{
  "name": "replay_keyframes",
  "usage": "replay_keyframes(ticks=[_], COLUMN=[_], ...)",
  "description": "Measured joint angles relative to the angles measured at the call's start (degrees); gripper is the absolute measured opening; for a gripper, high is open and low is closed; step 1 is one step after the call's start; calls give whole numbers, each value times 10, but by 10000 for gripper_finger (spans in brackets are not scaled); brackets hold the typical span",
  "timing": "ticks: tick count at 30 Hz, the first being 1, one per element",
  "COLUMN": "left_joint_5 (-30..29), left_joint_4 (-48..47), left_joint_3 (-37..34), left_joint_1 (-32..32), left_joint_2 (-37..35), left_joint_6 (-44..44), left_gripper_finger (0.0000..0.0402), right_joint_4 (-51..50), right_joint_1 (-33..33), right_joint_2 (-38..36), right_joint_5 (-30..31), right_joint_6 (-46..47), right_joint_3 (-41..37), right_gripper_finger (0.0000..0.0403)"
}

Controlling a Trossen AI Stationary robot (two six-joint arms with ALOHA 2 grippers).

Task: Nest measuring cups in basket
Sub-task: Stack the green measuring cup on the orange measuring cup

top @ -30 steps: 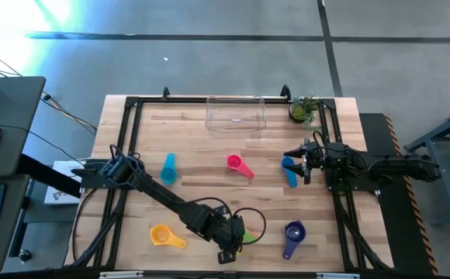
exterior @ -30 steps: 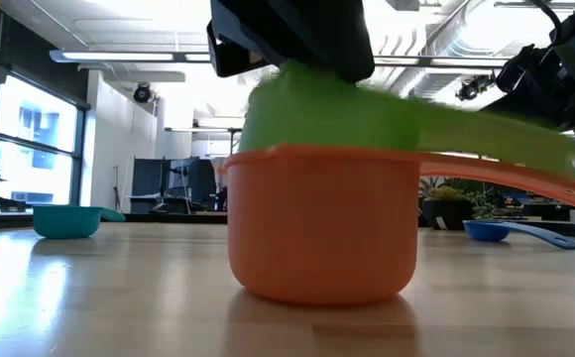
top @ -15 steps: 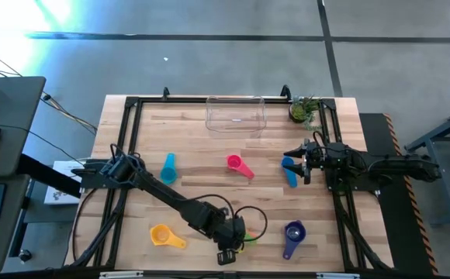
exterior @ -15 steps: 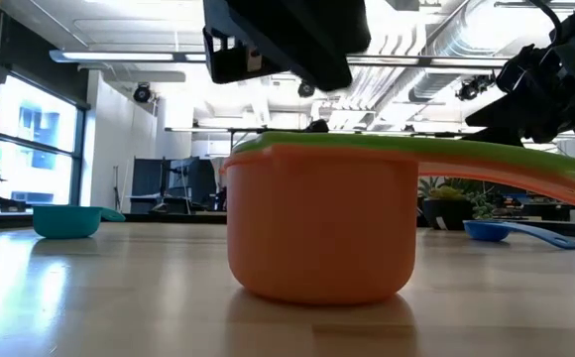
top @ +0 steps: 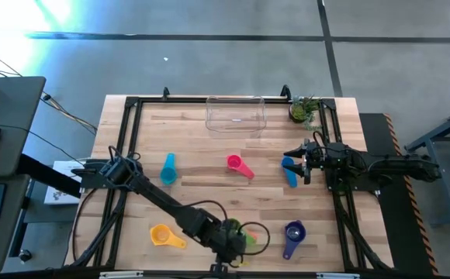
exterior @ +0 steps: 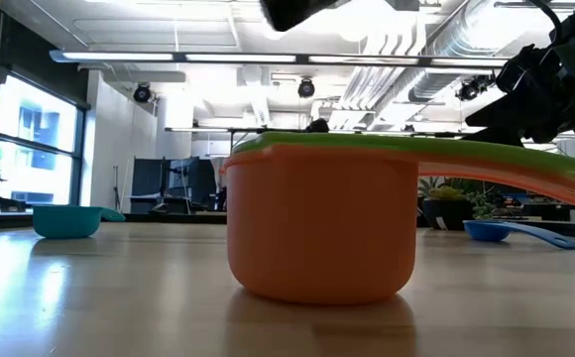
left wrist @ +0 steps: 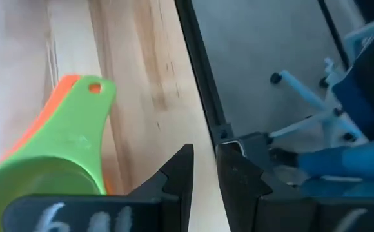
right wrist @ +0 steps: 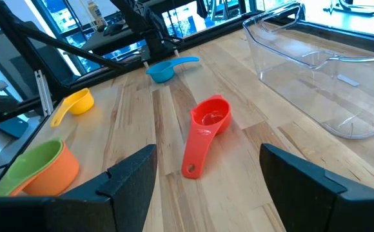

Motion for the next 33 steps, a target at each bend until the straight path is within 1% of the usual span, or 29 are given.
replay_keyframes(ticks=[3, 5, 9, 13, 16, 20, 23, 31, 33], left_joint_5=[4, 19, 30, 25, 10, -4, -13, -14, -14], left_joint_4=[1, -7, -33, -52, -89, -135, -156, -162, -170], left_joint_3=[0, 0, 0, 0, 0, 0, 0, 0, 0], left_joint_1=[0, 0, 6, 16, 27, 47, 63, 126, 146], left_joint_2=[1, 1, -15, -42, -59, -91, -110, -162, -174], left_joint_6=[37, 54, 61, 64, 78, 115, 120, 121, 134], left_gripper_finger=[58, 58, 56, 56, 56, 56, 55, 53, 53], right_joint_4=[0, 0, 0, 0, 0, 0, 0, 0, 0], right_joint_1=[0, 0, 0, 0, 0, 0, 0, 0, 0], right_joint_2=[0, 0, 0, 0, 0, 0, 0, 1, 1], right_joint_5=[0, 0, 0, 0, 0, 0, 0, 0, 0], right_joint_6=[0, 0, 0, 0, 0, 0, 0, 0, 0], right_joint_3=[0, 0, 0, 0, 0, 0, 0, 0, 0], right_gripper_finger=[265, 265, 265, 265, 265, 265, 265, 265, 265])
